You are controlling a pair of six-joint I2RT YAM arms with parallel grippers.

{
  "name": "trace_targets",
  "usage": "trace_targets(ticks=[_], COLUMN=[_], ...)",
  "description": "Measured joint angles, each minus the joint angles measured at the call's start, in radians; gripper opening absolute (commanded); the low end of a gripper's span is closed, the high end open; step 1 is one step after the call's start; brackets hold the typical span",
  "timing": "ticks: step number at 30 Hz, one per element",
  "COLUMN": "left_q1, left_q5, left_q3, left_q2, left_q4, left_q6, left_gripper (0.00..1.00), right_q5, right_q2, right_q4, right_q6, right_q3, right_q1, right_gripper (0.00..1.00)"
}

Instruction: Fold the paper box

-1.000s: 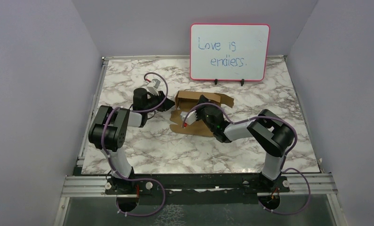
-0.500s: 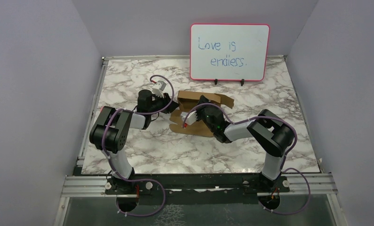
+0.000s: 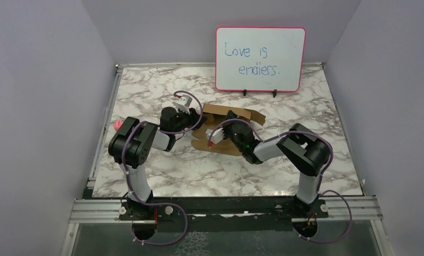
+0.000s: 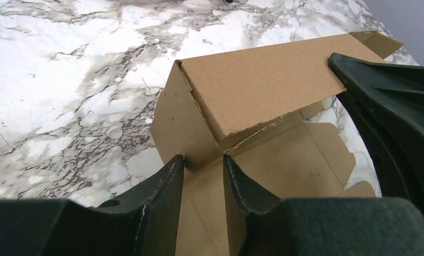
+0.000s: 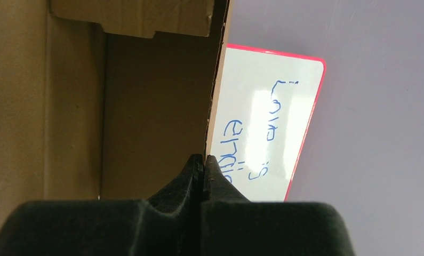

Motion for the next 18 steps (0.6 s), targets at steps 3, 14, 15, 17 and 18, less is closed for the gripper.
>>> trace_targets(ticks=[3, 14, 15, 17, 18], left_q1=[-0.003, -0.009, -0.01, -0.016, -0.017], left_q5=[-0.01, -0.047, -0.053, -0.07, -0.079], left_q3=[-0.008, -0.024, -0.029, -0.04, -0.044], left_q2=[0.023, 0.069, 0.072, 0.073, 0.073], left_q4=[0.041, 0.144, 0.153, 0.168, 0.175], left_q6=[0.0, 0.009, 0.01, 0.014, 0.016], left_gripper=[0.35, 0.42, 0.42, 0.42, 0.42], right_q5=[0.009, 0.034, 0.034, 0.034, 0.034], right_q2=[0.024, 0.092, 0.092, 0.092, 0.092], right_q4=[0.047, 0.195, 0.199, 0.202, 0.201], right_q6=[-0.014, -0.073, -0.077, -0.078, -0.077], right_q3=[-0.014, -0.036, -0.039, -0.039, -0.039], right_q1=[0.004, 0.019, 0.019, 0.02, 0.02], right_gripper=[0.01, 0.01, 0.01, 0.01, 0.01])
